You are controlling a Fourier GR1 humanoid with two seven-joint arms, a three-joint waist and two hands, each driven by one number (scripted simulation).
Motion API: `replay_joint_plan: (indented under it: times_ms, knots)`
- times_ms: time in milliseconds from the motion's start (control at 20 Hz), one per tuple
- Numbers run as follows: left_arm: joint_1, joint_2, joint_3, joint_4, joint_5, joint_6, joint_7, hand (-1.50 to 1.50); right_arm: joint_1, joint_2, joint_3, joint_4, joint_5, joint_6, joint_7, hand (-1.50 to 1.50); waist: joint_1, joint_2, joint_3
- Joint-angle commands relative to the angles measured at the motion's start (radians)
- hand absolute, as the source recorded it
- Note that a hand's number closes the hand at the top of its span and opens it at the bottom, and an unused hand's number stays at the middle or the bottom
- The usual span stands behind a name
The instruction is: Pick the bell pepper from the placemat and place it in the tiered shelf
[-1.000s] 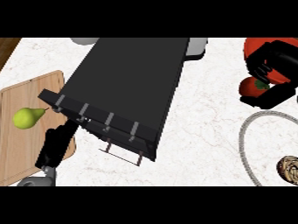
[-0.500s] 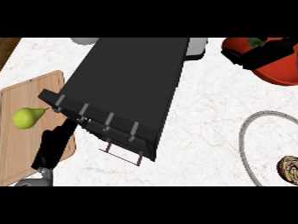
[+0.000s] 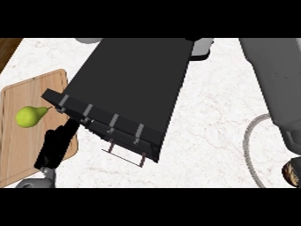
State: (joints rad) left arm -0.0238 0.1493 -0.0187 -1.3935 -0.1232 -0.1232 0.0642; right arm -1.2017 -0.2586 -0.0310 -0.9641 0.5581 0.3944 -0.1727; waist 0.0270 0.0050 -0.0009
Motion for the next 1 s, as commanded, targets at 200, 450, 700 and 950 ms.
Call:
replay_joint_plan:
  times_ms: [200, 450, 700, 950]
  knots:
    - [-0.059, -0.012, 0.014, 0.064, -0.003, 0.004, -0.003, 0.0, -0.143, 0.165, 0.093, 0.21, 0.122, -0.14, -0.024, 1.5, 0.0, 0.004, 0.0]
    - [0.017, -0.022, -0.007, 0.023, -0.015, 0.008, -0.034, 0.0, -0.191, 0.225, 0.105, 0.313, 0.14, -0.143, -0.055, 1.5, 0.002, 0.002, 0.0]
    - [-0.01, -0.003, 0.011, 0.031, -0.004, -0.009, -0.023, 0.0, -0.177, 0.255, 0.174, 0.428, 0.153, -0.208, -0.079, 1.5, 0.015, 0.005, -0.001]
    - [-0.043, -0.019, -0.013, 0.024, -0.005, -0.021, -0.015, 0.0, -0.136, 0.255, -0.01, 0.523, -0.111, 0.02, -0.036, -1.5, 0.06, 0.021, -0.001]
